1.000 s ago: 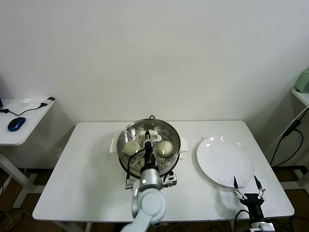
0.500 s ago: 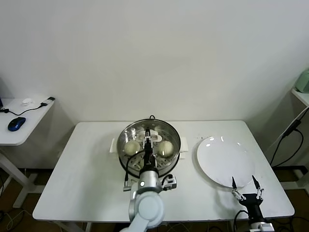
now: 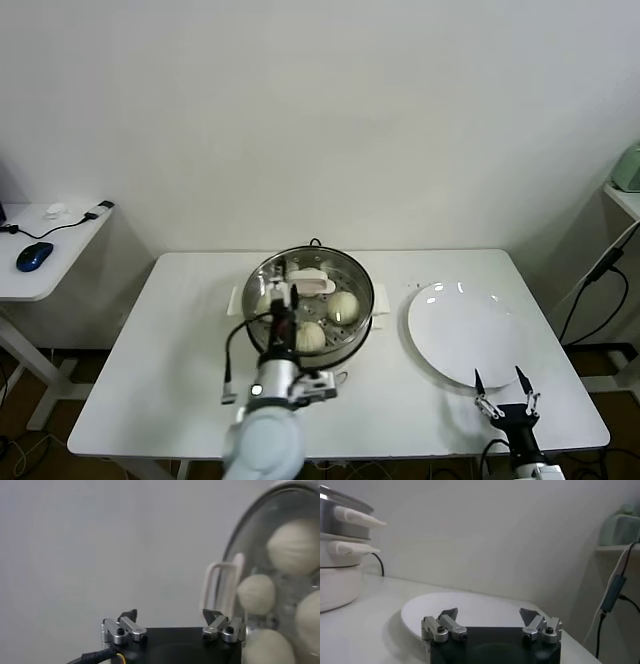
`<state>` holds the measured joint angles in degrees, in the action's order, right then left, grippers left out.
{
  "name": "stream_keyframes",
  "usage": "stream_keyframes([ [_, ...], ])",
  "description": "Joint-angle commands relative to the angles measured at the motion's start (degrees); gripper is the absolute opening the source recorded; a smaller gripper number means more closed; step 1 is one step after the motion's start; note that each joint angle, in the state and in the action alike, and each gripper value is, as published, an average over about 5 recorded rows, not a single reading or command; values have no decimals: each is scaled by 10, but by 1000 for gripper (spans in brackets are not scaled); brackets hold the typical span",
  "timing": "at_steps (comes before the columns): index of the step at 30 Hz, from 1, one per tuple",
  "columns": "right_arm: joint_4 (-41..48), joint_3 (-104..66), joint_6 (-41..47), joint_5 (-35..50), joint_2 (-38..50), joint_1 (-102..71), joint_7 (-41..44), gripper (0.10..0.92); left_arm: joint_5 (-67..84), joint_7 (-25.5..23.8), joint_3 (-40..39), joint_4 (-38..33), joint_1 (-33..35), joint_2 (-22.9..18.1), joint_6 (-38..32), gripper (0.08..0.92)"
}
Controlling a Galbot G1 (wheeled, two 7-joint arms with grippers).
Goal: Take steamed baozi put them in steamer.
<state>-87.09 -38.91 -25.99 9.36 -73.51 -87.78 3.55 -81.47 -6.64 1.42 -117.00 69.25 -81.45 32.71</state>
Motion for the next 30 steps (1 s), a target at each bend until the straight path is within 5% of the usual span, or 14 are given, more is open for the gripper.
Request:
stream_keyframes([
  [1,-20,4,-13,23,0,-9,-8,823,4,-3,-10,-27,8,11,8,822],
  [9,-40,10,6,57,8,-16,-6,823,405,137,208,-102,45,55,-142,823],
  [16,-39,17,21,64,15,-14,-6,823,892,126,430,-17,133,84,-301,823],
  [20,-39,22,24,85,23,-13,-4,823,1058,96,447,66,186,114,-357,823],
  [30,-36,21,23,99,28,-13,-2,823,1029,24,376,228,202,89,-493,823],
])
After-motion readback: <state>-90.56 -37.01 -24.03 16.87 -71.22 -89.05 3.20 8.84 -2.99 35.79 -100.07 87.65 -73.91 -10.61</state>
